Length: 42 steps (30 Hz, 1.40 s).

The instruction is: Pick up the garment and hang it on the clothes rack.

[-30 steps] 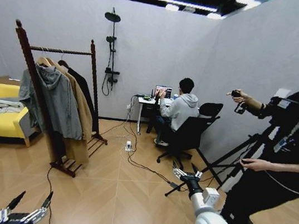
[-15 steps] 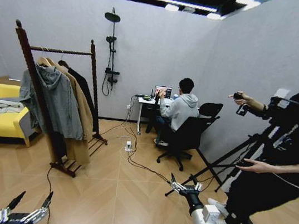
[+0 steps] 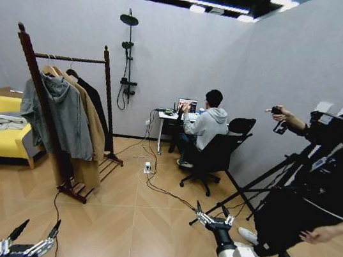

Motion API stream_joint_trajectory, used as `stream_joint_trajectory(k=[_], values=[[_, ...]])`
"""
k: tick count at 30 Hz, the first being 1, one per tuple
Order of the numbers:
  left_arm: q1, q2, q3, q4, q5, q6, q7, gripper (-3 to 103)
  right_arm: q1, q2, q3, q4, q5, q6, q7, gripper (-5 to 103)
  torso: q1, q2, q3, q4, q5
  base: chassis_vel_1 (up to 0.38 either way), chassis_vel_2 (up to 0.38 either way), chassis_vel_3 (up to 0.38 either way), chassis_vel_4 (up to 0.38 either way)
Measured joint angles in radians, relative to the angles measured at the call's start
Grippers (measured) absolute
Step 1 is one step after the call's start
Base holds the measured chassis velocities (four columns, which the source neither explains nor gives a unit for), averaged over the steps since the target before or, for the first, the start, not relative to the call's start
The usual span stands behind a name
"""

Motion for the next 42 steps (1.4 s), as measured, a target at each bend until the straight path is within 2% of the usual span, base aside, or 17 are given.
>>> stream_joint_trajectory(k=[14,23,31,42], values=[[0.000,0.000,0.000,0.000,0.000,0.000,0.000,100,0.027,-0.037,-0.012,-0.006,0.036,-0.020,-0.001,100,0.000,0.000,0.000,0.0000,0.0001,0.000,0.000,0.000,0.000],[0.000,0.000,0.000,0.000,0.000,0.000,0.000,100,-0.004,-0.034,0.006,-0.006,0.046,-0.001,-0.001,100,0.000,0.000,0.000,0.0000,0.0001,0.000,0.000,0.000,0.000],[0.000,0.000,0.000,0.000,0.000,0.000,0.000,100,-0.069,0.013,0.007,0.025,0.019,0.032,-0.005,100,0.000,0.000,0.000,0.0000,0.0001,0.000,0.000,0.000,0.000],[0.000,0.000,0.000,0.000,0.000,0.000,0.000,100,-0.097,0.008,0.018,0.026,0.014,0.068,-0.006,100,0.000,0.000,0.000,0.0000,0.0001,0.000,0.000,0.000,0.000]])
